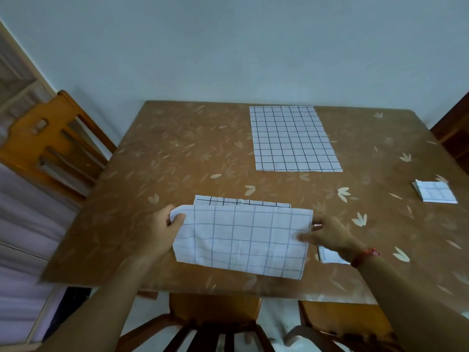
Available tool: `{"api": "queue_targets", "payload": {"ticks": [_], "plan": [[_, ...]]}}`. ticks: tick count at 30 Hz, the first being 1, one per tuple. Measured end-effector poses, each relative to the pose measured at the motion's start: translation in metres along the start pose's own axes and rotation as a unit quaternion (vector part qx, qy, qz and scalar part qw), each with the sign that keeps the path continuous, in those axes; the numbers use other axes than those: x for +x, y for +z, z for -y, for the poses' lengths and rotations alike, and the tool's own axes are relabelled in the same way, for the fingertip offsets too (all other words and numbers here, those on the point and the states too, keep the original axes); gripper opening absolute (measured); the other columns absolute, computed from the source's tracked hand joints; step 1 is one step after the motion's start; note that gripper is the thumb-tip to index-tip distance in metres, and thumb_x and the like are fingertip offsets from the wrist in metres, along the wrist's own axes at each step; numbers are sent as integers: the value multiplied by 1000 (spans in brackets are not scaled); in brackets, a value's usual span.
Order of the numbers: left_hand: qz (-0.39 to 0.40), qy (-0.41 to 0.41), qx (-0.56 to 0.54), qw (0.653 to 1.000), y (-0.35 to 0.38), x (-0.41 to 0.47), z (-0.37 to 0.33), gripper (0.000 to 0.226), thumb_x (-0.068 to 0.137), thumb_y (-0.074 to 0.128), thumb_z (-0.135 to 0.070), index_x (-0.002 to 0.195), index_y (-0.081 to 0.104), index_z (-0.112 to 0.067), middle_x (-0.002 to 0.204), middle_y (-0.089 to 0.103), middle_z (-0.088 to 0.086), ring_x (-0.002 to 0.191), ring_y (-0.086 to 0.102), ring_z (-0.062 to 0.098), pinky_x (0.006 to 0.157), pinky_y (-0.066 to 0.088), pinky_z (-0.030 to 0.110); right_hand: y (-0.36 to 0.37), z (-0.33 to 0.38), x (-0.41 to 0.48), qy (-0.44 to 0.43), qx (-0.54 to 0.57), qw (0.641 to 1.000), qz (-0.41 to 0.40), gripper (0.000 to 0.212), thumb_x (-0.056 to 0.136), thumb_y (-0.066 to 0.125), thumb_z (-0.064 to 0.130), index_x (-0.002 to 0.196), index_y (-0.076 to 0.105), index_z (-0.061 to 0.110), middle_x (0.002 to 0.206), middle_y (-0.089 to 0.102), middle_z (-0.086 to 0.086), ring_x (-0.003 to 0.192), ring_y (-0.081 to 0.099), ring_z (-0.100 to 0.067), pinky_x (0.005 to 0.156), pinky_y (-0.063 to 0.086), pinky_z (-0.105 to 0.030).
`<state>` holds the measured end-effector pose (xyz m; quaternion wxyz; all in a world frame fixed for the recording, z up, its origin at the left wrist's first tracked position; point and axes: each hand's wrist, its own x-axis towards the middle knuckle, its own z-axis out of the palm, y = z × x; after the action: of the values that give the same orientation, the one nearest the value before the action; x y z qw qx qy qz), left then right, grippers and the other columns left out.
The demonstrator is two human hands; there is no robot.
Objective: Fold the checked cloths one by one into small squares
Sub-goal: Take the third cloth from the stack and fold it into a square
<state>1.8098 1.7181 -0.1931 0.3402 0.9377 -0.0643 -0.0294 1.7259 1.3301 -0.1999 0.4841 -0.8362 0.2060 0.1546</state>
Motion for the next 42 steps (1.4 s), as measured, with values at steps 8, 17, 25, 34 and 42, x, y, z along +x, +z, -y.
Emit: {"api": "queue_targets", "payload": {"ticks": [8,17,25,34,42], "plan": [[10,-51,-31,998,27,34,3,31,94,56,-27,74,49,-5,67,54,20,54,43,16,51,27,29,26,-33,20,115,-24,993,-30,12,77,79,11,81,71,3,77,73,-9,64,67,-18,57,55,-24],[18,-35,-11,999,58,54,11,36,93,60,-24,127,54,-13,122,57,1,111,53,18,87,43,27,38,-39,66,116,-45,986,-109,4,74,75,13,72,73,13,68,71,-2,63,67,-20,58,57,-33],[185,135,134,964,127,-31,19,51,98,47,-34,146,39,-19,155,28,3,145,20,20,115,31,40,43,-32,90,151,-51,978,-131,14,76,75,18,89,73,13,88,72,-7,82,68,-24,76,56,-33],[226,213,267,912,156,-69,30,60,91,35,-46,144,40,-17,157,27,13,145,23,31,111,33,46,59,-21,74,61,-226,960,-153,51,86,64,34,132,54,16,121,64,-12,109,60,-30,90,51,-39],[240,194,282,908,168,-85,38,73,90,29,-50,151,24,-9,161,13,11,149,9,26,115,28,45,169,-46,-11,-203,-377,903,-20,65,86,54,32,143,40,5,152,34,-18,141,34,-33,107,42,-47]]}}
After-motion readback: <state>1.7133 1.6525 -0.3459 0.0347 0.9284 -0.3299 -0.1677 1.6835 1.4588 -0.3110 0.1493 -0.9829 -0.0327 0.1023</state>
